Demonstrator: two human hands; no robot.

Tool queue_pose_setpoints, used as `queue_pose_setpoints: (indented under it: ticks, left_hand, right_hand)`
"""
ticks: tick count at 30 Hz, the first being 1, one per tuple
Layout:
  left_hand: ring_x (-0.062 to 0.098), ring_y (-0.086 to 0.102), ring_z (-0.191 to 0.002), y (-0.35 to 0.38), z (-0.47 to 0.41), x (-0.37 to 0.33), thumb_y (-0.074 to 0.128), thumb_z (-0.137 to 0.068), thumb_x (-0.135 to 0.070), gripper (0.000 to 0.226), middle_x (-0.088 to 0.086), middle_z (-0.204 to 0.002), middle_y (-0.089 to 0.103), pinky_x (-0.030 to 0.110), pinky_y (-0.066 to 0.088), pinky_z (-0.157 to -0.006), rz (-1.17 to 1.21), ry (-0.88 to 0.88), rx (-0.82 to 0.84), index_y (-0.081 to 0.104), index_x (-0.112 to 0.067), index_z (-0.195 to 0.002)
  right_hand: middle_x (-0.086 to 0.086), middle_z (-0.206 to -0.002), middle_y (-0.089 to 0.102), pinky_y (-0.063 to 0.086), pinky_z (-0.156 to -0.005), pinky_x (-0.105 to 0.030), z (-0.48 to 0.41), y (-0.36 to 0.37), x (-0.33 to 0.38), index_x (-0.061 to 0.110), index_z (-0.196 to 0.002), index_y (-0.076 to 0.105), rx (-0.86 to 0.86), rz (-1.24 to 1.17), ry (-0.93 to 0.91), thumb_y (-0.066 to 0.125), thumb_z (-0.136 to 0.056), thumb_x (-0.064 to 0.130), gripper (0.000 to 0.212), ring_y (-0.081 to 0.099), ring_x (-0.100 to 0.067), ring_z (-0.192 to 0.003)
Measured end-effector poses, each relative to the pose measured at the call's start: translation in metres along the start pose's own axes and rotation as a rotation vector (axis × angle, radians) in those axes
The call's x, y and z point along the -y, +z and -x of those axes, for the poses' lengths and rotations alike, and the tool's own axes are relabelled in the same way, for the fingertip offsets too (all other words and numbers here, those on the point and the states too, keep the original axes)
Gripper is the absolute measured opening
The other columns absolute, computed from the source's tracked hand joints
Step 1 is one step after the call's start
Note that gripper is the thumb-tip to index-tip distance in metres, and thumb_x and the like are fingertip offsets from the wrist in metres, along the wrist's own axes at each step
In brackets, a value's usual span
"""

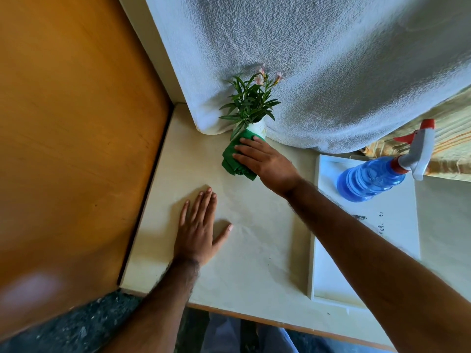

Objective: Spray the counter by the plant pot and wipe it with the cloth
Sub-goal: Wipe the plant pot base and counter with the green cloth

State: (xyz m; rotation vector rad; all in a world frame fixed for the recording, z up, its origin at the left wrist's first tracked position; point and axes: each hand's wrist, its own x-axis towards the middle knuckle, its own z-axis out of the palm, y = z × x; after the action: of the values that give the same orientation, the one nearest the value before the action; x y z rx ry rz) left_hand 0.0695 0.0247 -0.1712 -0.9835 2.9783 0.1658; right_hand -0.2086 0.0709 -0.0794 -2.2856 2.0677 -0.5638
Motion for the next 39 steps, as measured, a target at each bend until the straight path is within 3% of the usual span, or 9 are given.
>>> queue_pose_setpoints:
  ticks: [4, 7, 11, 15, 18, 23, 27, 33, 39]
  left_hand:
    - [0.024, 0.018, -0.164, 0.0, 0.0, 0.0, 0.024, -0.1, -0.075, 0.091, 0.006, -0.177, 0.016, 0.052, 0.022, -0.132, 0.001, -0.001, 0.013, 0.016, -0.014, -0.168]
    - [0.024, 0.018, -0.163, -0.001, 0.0, 0.001, 0.023, -0.1, -0.075, 0.092, 0.006, -0.177, 0.016, 0.052, 0.022, -0.132, 0.0, -0.001, 0.013, 0.015, -0.014, -0.168]
    - [0.025, 0.018, -0.163, -0.001, 0.0, 0.001, 0.023, -0.1, -0.075, 0.092, 0.007, -0.177, 0.016, 0.052, 0.022, -0.132, -0.002, -0.001, 0.013, 0.016, -0.014, -0.167]
    - [0.024, 0.017, -0.164, -0.002, 0.001, 0.0, 0.025, -0.099, -0.075, 0.092, 0.006, -0.177, 0.015, 0.052, 0.022, -0.132, -0.003, -0.004, 0.02, 0.015, -0.015, -0.168]
    - [0.025, 0.016, -0.164, -0.001, -0.001, 0.001, 0.024, -0.099, -0.076, 0.092, 0.006, -0.177, 0.014, 0.052, 0.022, -0.132, -0.003, -0.001, 0.023, 0.014, -0.014, -0.168]
    - [0.025, 0.015, -0.164, -0.001, 0.0, 0.001, 0.025, -0.099, -0.076, 0.093, 0.006, -0.177, 0.014, 0.051, 0.019, -0.133, -0.009, -0.006, 0.026, 0.014, -0.014, -0.168]
    - [0.025, 0.016, -0.164, -0.001, 0.0, 0.001, 0.028, -0.099, -0.076, 0.093, 0.007, -0.177, 0.015, 0.051, 0.02, -0.132, -0.009, -0.004, 0.017, 0.015, -0.014, -0.168]
    - [0.026, 0.018, -0.163, -0.003, 0.0, 0.0, 0.027, -0.099, -0.075, 0.093, 0.007, -0.177, 0.016, 0.052, 0.023, -0.132, -0.013, -0.004, 0.021, 0.016, -0.014, -0.167]
    - [0.026, 0.02, -0.163, -0.003, 0.0, 0.0, 0.032, -0.098, -0.074, 0.093, 0.008, -0.176, 0.018, 0.052, 0.023, -0.131, -0.008, -0.002, 0.015, 0.018, -0.013, -0.167]
  right_hand:
    - [-0.025, -0.133, 0.064, 0.042, -0.109, -0.063, 0.008, 0.007, 0.008, -0.004, -0.125, 0.067, 0.101, -0.111, 0.079, 0.034, -0.094, -0.004, 0.045, 0.056, -0.046, -0.128]
    - [-0.023, -0.136, 0.062, 0.042, -0.111, -0.06, 0.011, 0.007, 0.012, -0.002, -0.128, 0.065, 0.079, -0.134, 0.103, 0.049, -0.09, -0.018, 0.044, 0.053, -0.043, -0.132]
    - [-0.018, -0.139, 0.061, 0.036, -0.117, -0.051, -0.004, 0.0, 0.012, 0.003, -0.133, 0.063, -0.049, -0.043, -0.029, 0.05, -0.099, -0.004, 0.037, 0.052, -0.038, -0.135]
    - [-0.019, -0.134, 0.065, 0.039, -0.114, -0.054, -0.016, -0.004, 0.002, 0.002, -0.129, 0.066, -0.082, 0.028, -0.054, 0.052, -0.098, -0.002, 0.034, 0.057, -0.04, -0.129]
    - [-0.022, -0.135, 0.064, 0.039, -0.113, -0.058, -0.011, -0.001, -0.002, -0.002, -0.127, 0.066, 0.019, -0.02, -0.045, 0.059, -0.093, -0.01, 0.035, 0.053, -0.043, -0.132]
    - [-0.024, -0.138, 0.06, 0.036, -0.117, -0.049, -0.005, 0.005, 0.004, -0.005, -0.131, 0.061, 0.254, -0.153, 0.047, 0.041, -0.084, -0.024, 0.055, 0.047, -0.044, -0.137]
    - [-0.022, -0.132, 0.066, 0.039, -0.113, -0.053, -0.011, 0.0, 0.011, -0.003, -0.126, 0.066, 0.155, -0.112, -0.045, 0.039, -0.099, -0.003, 0.039, 0.054, -0.044, -0.131]
    - [-0.022, -0.131, 0.066, 0.041, -0.111, -0.058, -0.017, 0.0, 0.001, -0.003, -0.125, 0.067, 0.072, -0.063, -0.053, 0.055, -0.095, -0.008, 0.032, 0.055, -0.045, -0.13]
    - [-0.02, -0.144, 0.056, 0.034, -0.118, -0.042, 0.005, 0.011, 0.009, 0.0, -0.136, 0.059, 0.211, -0.253, 0.218, 0.043, -0.07, -0.028, 0.073, 0.048, -0.039, -0.137]
